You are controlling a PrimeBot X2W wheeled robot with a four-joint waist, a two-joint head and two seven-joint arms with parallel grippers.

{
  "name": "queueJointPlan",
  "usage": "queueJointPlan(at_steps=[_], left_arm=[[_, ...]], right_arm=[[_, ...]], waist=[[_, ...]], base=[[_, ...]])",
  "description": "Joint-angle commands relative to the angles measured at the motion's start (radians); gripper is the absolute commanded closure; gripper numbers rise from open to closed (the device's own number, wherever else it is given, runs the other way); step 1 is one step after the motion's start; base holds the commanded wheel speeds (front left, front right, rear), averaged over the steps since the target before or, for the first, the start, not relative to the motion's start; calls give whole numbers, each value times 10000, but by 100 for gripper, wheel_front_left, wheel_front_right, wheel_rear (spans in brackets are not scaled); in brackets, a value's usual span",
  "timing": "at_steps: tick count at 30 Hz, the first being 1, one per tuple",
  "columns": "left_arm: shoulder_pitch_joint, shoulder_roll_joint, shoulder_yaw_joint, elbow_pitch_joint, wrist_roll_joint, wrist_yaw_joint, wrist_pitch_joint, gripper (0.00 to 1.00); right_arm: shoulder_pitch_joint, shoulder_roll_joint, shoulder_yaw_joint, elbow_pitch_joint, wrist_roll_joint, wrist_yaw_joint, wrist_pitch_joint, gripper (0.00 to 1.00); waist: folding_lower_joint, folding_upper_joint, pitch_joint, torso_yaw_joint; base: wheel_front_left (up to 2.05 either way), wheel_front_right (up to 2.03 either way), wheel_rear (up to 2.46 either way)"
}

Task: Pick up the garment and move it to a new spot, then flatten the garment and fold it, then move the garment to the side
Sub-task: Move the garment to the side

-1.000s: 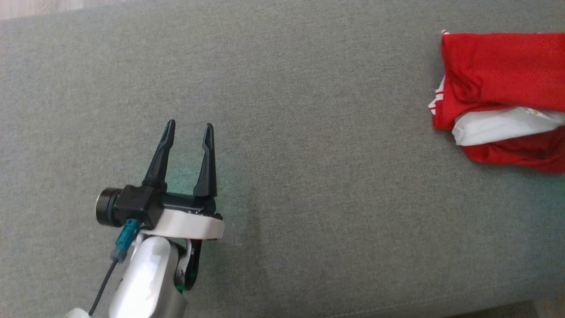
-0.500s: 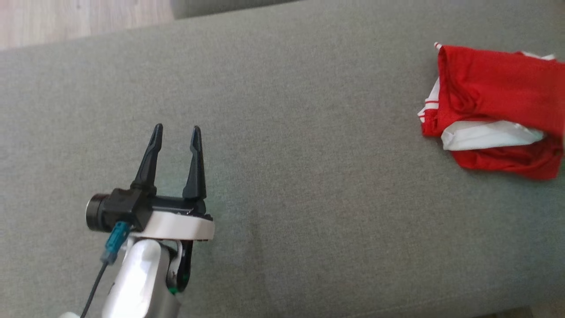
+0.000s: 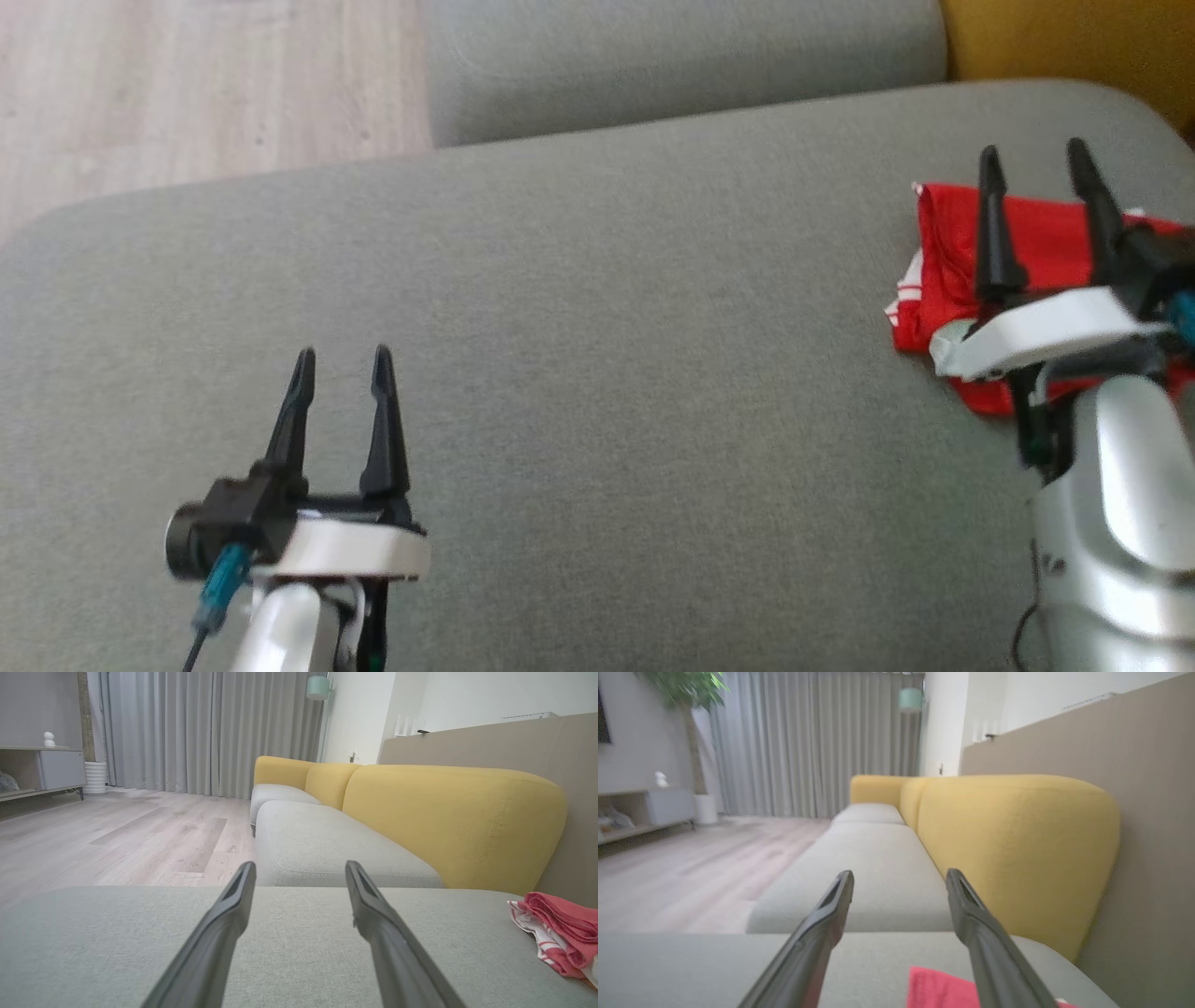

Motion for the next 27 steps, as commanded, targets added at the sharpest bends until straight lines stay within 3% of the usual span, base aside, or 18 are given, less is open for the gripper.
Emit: queueJointPlan(at_steps=[1, 11, 18, 27], left_arm=[[-99, 69, 424, -360, 5, -22, -93, 0], [711, 71, 874, -580, -30, -5, -93, 0], [1050, 60, 1045, -586, -398, -5, -93, 0], [1172, 58, 1293, -791, -592, 134, -93, 0]], right_arm=[[-76, 64, 320, -445, 328, -7, -253, 0], [2220, 172, 2024, -402, 2904, -7, -1459, 0], [3141, 174, 2338, -571, 3100, -7, -1508, 0], [3215, 175, 2475, -677, 3160, -7, -1511, 0]], waist=[[2, 0, -265, 213], [2, 0, -497, 483], [2, 0, -465, 513], [2, 0, -441, 494]], base=[[0, 0, 0], [0, 0, 0], [0, 0, 0], [0, 0, 0]])
